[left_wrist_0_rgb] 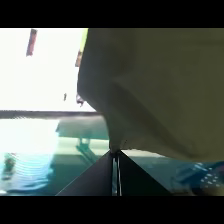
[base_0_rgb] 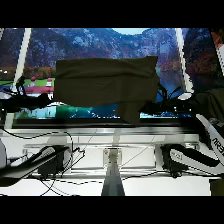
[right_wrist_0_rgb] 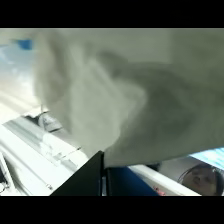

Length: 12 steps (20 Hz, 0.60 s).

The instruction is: Fold the clothes and pants, and hang the long-sleeved shirts on hangers.

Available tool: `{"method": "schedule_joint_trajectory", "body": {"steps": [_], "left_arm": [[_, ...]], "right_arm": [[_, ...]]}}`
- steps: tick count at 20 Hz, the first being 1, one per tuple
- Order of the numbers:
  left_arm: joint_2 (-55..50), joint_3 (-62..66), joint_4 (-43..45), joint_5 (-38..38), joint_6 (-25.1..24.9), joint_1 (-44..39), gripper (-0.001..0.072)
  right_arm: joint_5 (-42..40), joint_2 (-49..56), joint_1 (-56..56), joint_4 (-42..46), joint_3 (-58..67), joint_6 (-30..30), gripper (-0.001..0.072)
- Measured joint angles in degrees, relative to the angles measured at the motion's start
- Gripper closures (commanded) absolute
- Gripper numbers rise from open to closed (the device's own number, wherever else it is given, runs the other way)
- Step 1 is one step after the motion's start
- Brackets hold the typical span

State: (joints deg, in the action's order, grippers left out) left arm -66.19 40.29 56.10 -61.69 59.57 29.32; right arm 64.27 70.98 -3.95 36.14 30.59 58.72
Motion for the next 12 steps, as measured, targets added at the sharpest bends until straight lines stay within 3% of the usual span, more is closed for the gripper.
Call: {"method": "schedule_joint_trajectory", "body": {"steps": [5, 12], "left_arm": [[5.5, 2.0, 5.3, -8.4, -0.4, 0.1, 0.0698], [15.4, 2.3, 7.6, -15.9, -0.4, 0.0, 0.0699]], "right_arm": [[1.8, -9.5, 0.0, 2.3, 1.4, 2.1, 0.0704], [7.1, -29.4, 0.0, 12.1, 1.7, 13.9, 0.0704]]}}
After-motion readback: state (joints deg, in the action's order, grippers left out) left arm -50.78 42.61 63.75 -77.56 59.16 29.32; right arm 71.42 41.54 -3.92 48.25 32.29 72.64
